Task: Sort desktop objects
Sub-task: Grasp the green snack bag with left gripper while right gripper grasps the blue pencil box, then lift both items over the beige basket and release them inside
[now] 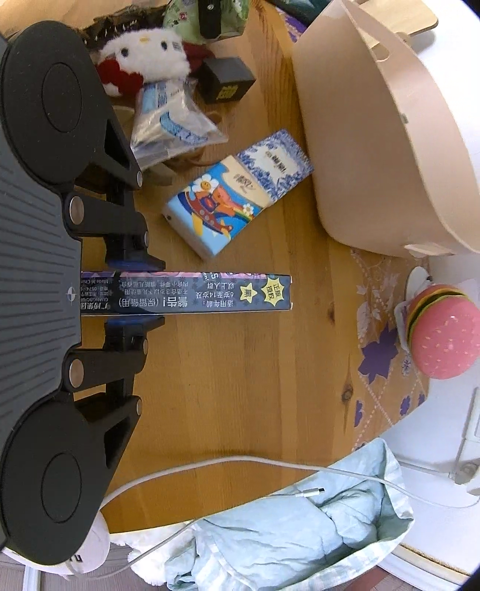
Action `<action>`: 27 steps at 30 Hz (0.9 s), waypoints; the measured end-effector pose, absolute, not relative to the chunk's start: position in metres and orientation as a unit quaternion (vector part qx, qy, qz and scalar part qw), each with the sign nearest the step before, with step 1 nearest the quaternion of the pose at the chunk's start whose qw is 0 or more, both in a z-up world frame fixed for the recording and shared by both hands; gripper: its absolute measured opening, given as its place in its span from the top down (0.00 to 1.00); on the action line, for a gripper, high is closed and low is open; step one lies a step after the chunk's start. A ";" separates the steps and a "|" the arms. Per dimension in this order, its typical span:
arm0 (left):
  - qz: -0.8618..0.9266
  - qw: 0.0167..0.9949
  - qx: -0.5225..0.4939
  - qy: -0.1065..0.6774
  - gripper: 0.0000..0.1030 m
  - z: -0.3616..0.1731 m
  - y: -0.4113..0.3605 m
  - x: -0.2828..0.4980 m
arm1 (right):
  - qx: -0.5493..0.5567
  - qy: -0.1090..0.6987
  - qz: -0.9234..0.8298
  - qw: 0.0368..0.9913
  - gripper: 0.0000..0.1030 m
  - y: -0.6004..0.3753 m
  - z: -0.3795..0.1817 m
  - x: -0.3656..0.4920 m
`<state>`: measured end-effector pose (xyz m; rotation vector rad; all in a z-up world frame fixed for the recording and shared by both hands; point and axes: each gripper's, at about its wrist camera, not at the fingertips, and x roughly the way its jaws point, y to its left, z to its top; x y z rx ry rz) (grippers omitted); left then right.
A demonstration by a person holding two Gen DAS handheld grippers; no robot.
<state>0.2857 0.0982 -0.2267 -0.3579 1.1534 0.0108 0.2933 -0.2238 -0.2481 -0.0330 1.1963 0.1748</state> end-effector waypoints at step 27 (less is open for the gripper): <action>-0.024 0.884 -0.172 0.434 0.39 -0.127 0.131 0.290 | -0.011 0.465 0.142 0.874 0.79 -0.218 -0.141 0.287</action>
